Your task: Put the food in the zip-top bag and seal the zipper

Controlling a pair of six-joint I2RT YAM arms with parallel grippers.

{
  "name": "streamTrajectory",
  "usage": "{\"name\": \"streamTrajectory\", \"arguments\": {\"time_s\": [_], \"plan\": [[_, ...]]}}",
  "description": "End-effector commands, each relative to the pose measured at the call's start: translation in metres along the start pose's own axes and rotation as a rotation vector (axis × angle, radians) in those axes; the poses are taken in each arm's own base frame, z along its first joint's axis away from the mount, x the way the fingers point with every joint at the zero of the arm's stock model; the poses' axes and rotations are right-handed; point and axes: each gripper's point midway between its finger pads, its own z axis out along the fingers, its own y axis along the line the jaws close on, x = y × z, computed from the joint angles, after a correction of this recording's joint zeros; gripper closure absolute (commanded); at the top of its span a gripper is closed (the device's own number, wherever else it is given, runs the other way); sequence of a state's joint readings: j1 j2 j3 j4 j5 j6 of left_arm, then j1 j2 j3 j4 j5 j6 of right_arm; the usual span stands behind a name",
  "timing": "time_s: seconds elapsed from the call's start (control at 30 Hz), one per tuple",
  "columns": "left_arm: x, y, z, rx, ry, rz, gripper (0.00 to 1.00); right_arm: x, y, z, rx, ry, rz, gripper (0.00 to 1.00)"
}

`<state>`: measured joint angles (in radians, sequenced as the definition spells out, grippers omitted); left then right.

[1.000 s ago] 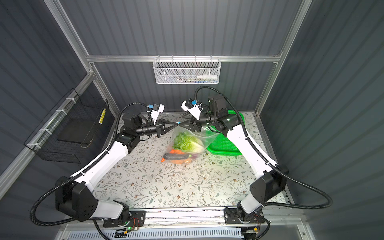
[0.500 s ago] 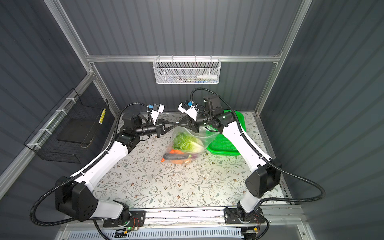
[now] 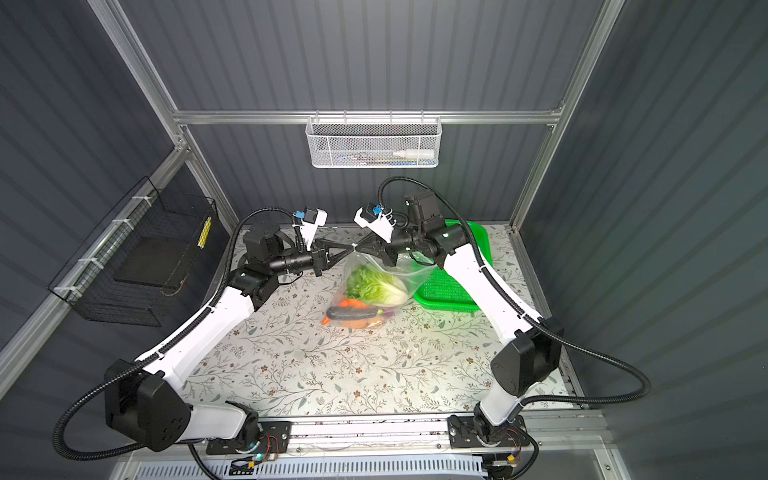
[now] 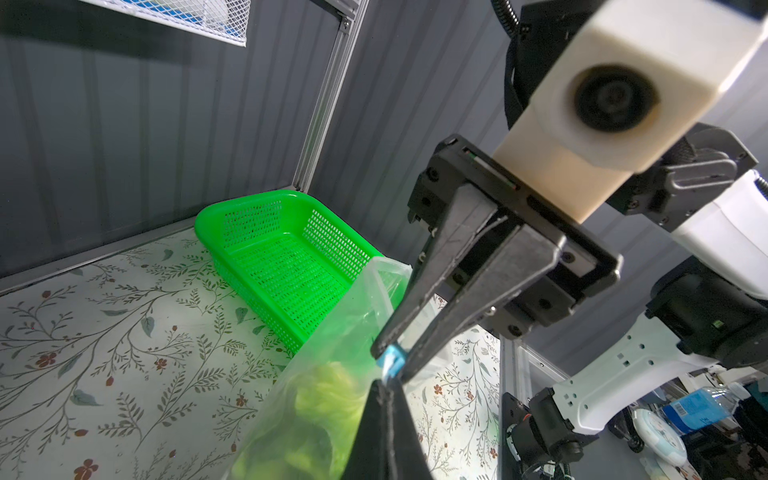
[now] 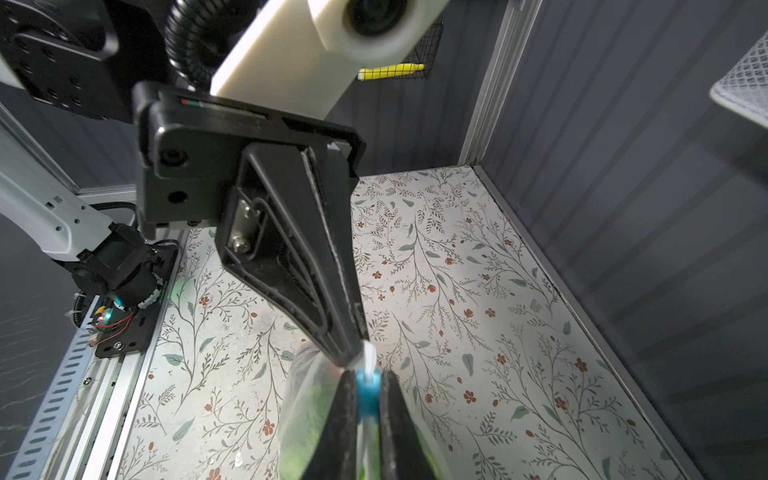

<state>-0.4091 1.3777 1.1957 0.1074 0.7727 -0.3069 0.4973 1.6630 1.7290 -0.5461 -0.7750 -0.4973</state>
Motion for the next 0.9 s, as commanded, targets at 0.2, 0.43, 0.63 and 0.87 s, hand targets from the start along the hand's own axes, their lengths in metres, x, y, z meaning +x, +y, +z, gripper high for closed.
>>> {"name": "streamTrajectory", "arguments": {"time_s": [0.2,0.43,0.63,0.87], "plan": [[-0.035,-0.011,-0.015,-0.040,-0.126,0.095,1.00,0.043,0.000,-0.004,0.052,0.135,0.064,0.92],[-0.027,-0.011,-0.006,0.018,-0.085,0.067,1.00,0.018,0.004,-0.008,0.037,0.043,0.049,0.95],[-0.015,-0.006,0.004,0.070,-0.054,0.003,0.60,0.003,0.007,-0.013,0.028,-0.021,0.042,0.96],[-0.014,-0.010,0.014,0.127,-0.056,-0.018,0.56,0.004,0.008,-0.011,0.025,-0.028,0.051,0.97]]}}
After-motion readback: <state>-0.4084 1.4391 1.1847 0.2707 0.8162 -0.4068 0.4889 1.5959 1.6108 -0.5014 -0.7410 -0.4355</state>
